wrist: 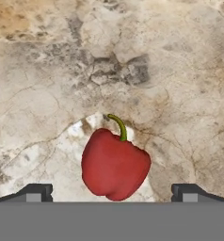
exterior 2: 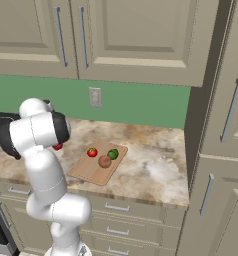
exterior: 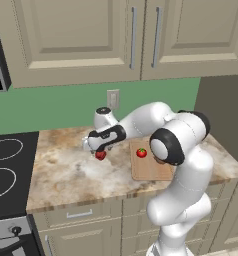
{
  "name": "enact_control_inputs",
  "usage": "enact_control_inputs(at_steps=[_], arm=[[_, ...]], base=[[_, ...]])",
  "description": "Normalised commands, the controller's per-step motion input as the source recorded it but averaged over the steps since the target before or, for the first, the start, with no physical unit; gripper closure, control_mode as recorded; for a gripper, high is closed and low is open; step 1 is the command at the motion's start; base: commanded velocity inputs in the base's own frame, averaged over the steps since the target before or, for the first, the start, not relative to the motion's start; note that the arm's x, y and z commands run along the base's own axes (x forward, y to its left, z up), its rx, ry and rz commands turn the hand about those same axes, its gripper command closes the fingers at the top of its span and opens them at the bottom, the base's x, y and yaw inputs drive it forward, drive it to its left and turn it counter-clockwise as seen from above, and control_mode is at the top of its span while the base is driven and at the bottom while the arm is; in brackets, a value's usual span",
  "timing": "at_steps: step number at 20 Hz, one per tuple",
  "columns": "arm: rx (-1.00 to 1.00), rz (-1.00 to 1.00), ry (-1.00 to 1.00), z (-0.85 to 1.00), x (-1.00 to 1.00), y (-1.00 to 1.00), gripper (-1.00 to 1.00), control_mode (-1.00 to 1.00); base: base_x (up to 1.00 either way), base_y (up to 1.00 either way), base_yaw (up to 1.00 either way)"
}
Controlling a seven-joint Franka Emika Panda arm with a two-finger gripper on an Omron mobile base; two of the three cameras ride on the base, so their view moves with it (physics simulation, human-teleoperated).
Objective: Place the avocado, onion, tomato, and bell pepper on the cutting board.
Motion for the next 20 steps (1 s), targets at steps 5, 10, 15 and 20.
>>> enact_control_inputs(at_steps=[5, 10, 15, 20], arm=[[0.0, 0.0, 0.04, -0.16, 0.04, 0.0, -1.0, -1.0], [0.0, -0.01, 0.05, -0.15, 0.1, 0.0, -1.0, -1.0], [0.0, -0.01, 0.04, -0.11, 0.12, 0.0, -1.0, -1.0], [0.0, -0.01, 0.01, -0.03, 0.09, 0.0, -1.0, -1.0]], base=[[0.0, 0.0, 0.0], [0.0, 0.0, 0.0], [0.0, 0.0, 0.0], [0.0, 0.0, 0.0]])
